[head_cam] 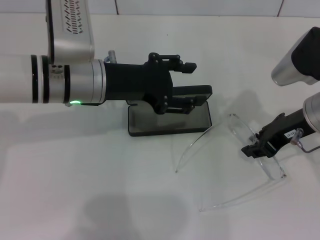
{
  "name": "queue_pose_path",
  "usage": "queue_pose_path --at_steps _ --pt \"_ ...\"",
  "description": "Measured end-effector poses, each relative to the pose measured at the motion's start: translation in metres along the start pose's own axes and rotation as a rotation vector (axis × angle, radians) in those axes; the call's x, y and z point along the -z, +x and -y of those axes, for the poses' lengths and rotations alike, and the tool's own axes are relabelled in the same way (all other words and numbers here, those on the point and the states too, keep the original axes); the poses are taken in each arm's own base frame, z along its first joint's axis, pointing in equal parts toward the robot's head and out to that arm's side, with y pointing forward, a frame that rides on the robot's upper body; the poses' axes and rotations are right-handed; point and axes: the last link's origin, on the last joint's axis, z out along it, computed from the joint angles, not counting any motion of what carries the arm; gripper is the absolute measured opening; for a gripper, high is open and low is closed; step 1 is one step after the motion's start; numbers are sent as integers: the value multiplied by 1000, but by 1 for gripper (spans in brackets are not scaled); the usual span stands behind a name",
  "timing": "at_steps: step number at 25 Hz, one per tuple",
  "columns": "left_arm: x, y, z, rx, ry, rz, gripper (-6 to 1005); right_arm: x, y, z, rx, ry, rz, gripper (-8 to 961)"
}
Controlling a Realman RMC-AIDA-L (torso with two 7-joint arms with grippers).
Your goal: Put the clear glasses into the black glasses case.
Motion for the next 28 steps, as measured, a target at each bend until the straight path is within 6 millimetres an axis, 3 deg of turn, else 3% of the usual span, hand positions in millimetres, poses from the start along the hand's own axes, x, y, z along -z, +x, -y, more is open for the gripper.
queue_pose_path --at_steps 11,19,28 --pt "0 -1 -1 5 0 0 717 -3 4 -2 27 -2 -30 236" --pt "1 -2 -2 14 1 -6 716 3 9 2 53 2 -30 214" --pt "2 -1 -2 21 5 -16 716 59 31 23 23 -68 235 167"
